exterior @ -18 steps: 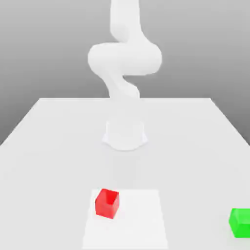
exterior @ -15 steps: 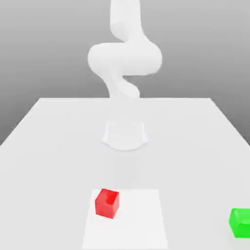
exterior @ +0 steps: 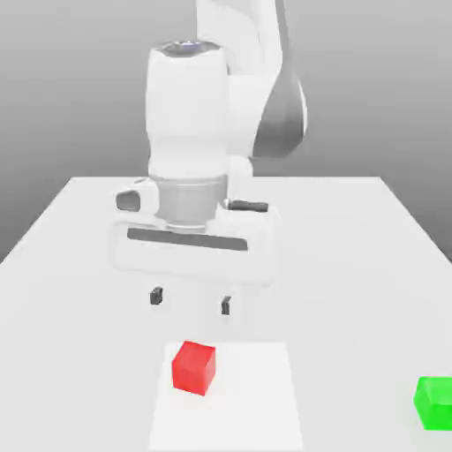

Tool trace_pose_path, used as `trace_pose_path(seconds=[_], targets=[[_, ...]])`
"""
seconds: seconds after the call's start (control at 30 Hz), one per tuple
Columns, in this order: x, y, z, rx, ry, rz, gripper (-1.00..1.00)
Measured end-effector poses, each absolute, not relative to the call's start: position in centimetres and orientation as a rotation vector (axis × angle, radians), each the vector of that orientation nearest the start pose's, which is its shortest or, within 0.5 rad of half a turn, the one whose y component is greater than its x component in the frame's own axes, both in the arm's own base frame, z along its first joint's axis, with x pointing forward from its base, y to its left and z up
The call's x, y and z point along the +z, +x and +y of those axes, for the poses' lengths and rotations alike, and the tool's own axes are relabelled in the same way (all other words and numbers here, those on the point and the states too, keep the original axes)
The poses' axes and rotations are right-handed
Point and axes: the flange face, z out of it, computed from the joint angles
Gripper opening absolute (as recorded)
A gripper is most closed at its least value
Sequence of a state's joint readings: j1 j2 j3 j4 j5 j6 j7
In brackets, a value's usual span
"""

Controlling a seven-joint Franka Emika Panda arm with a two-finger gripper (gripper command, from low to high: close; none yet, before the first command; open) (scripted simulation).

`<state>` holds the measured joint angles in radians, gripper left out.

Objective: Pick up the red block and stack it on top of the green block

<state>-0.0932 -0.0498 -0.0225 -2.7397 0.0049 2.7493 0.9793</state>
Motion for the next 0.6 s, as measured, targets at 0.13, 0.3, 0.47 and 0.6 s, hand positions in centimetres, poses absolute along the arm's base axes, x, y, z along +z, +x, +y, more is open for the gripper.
trace_pose_path(seconds=[0.13,0.3,0.47,0.6], targets=[[18.8,38.5,-4.7,-0.005,-2.662,1.666,0.00],[14.9,38.3,-4.7,0.000,-2.662,1.668,-1.00],[14.5,38.3,-4.7,-0.001,-2.662,1.668,-1.00],[17.1,38.4,-4.7,-0.001,-2.663,1.668,-1.00]])
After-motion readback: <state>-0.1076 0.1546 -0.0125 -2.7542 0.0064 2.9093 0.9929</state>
